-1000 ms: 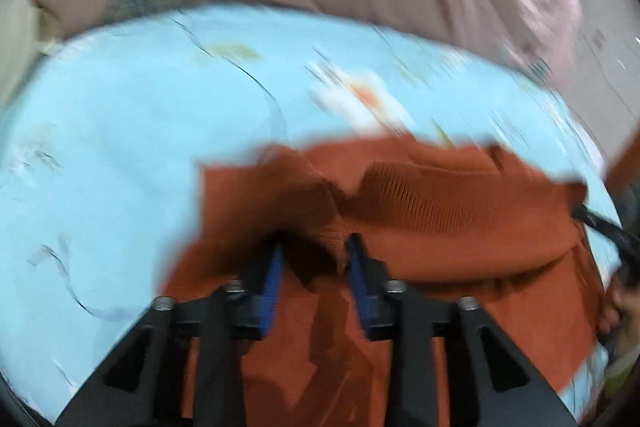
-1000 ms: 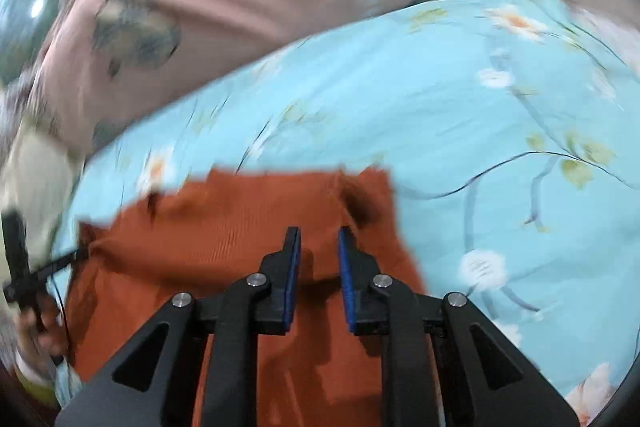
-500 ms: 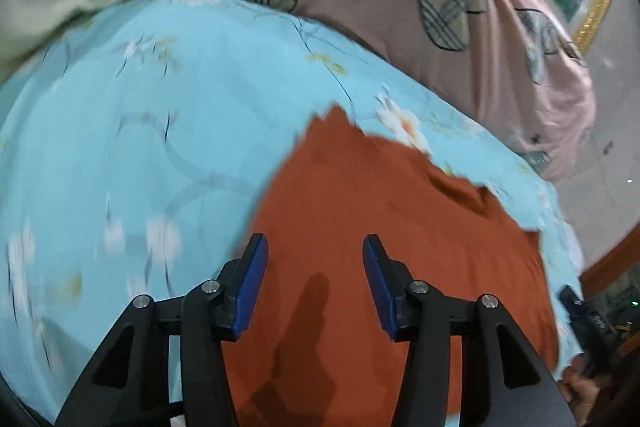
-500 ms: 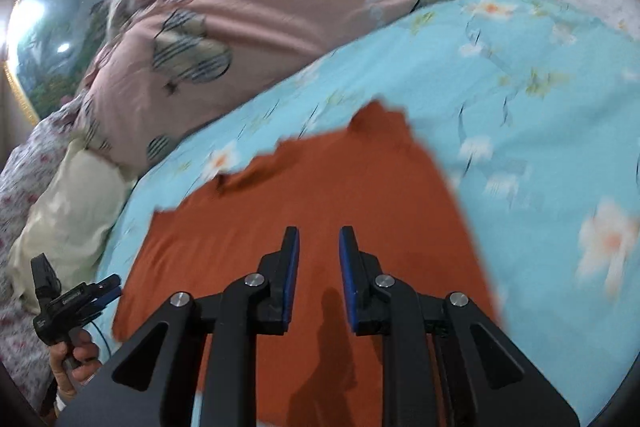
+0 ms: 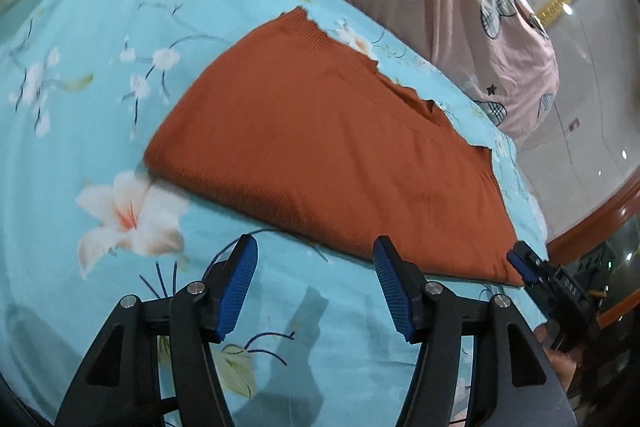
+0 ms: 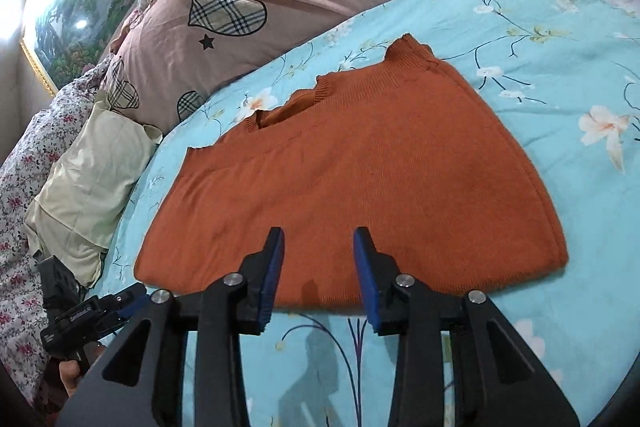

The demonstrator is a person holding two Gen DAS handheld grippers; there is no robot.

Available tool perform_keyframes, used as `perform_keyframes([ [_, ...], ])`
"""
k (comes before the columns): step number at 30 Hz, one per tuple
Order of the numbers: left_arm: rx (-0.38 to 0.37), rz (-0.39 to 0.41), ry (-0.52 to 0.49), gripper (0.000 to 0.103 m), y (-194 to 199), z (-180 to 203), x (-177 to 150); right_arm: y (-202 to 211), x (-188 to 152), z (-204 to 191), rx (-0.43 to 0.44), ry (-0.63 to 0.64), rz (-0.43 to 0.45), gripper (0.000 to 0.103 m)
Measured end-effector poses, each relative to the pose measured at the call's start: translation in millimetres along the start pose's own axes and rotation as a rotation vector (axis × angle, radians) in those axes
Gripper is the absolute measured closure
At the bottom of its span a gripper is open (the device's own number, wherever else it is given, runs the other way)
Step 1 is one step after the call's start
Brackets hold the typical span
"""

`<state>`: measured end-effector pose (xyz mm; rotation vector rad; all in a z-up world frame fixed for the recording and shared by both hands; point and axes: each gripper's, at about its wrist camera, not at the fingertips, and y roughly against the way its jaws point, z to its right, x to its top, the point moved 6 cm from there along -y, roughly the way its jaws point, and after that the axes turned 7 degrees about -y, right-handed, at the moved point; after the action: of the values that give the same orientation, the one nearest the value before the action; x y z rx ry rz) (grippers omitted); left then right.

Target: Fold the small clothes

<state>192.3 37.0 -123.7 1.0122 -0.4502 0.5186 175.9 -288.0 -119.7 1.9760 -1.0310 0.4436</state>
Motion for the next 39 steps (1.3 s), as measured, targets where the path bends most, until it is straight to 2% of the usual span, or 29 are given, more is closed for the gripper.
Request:
perform_keyframes([
  [6, 0.008, 0.009, 0.056, 0.041, -14, -10, 9, 7, -3, 4, -0.002, -0.02, -0.003, 0.061],
  [10, 0.068, 0.065, 0.088, 0.041, -29, -28, 33, 10, -3, 6, 0.0, -0.023, 0.001, 0.06],
  [16, 0.108, 0.102, 0.147, 0.049, -46, -44, 65, 10, 4, 12, 0.003, -0.041, 0.008, 0.059],
  [18, 0.119, 0.107, 0.146, 0.058, -49, -45, 73, 7, 10, 15, -0.002, -0.048, 0.006, 0.059],
  [19, 0.115, 0.109, 0.137, 0.071, -50, -43, 78, 6, 13, 17, -0.001, -0.051, 0.004, 0.059],
  [20, 0.106, 0.112, 0.121, 0.087, -49, -39, 81, 4, 19, 19, 0.0, -0.057, 0.003, 0.059],
  [21, 0.097, 0.116, 0.095, 0.09, -47, -32, 85, 3, 22, 22, 0.0, -0.064, 0.0, 0.059],
  [24, 0.119, 0.155, -0.046, 0.091, -37, 7, 94, -4, 36, 29, 0.018, -0.11, -0.033, 0.059],
  [27, 0.075, 0.174, -0.162, 0.091, -34, 56, 98, -10, 49, 30, 0.063, -0.148, -0.059, 0.059],
  [31, 0.07, 0.145, -0.372, 0.091, -57, 132, 82, -21, 64, 21, 0.121, -0.156, -0.102, 0.059],
  [34, 0.088, 0.08, -0.49, 0.091, -90, 167, 56, -46, 68, 10, 0.163, -0.158, -0.2, 0.057],
  [37, 0.091, 0.011, -0.541, 0.091, -118, 179, 32, -74, 68, -1, 0.178, -0.15, -0.288, 0.048],
  [39, 0.114, 0.021, -0.56, 0.091, -121, 180, 26, -98, 67, -13, 0.197, -0.14, -0.361, 0.046],
])
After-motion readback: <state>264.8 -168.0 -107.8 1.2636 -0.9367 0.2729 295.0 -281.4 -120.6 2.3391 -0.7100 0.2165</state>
